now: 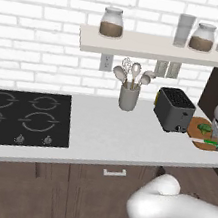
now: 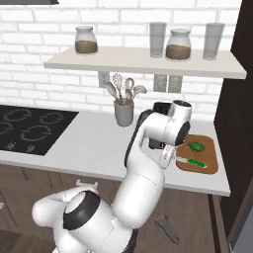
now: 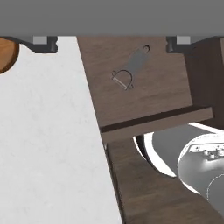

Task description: Place the appropriate cutting tool for cutting the broccoli skin on the cutting board.

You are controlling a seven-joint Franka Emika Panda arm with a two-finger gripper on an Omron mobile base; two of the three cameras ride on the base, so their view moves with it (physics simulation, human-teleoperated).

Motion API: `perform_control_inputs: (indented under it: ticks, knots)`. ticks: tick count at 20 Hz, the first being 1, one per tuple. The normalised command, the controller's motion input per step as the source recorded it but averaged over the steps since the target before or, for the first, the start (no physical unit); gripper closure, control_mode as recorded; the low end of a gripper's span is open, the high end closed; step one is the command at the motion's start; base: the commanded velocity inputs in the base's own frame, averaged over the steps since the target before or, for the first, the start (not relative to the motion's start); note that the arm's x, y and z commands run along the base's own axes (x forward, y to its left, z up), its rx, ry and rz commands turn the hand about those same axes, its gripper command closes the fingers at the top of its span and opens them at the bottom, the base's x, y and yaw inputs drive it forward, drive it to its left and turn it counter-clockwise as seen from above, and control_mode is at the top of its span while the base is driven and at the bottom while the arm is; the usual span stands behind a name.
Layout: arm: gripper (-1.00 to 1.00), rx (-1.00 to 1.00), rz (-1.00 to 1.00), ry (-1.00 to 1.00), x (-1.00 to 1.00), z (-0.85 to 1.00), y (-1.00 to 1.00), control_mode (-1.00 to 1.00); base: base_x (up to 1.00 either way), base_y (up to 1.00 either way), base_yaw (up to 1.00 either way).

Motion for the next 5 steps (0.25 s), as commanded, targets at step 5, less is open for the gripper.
perform_control_inputs:
  ticks: [5]
  knots:
    - [-1.0,-0.06,0.0,0.0,-0.73,0.11,0.99,-1.0,0.0,0.0,0.0]
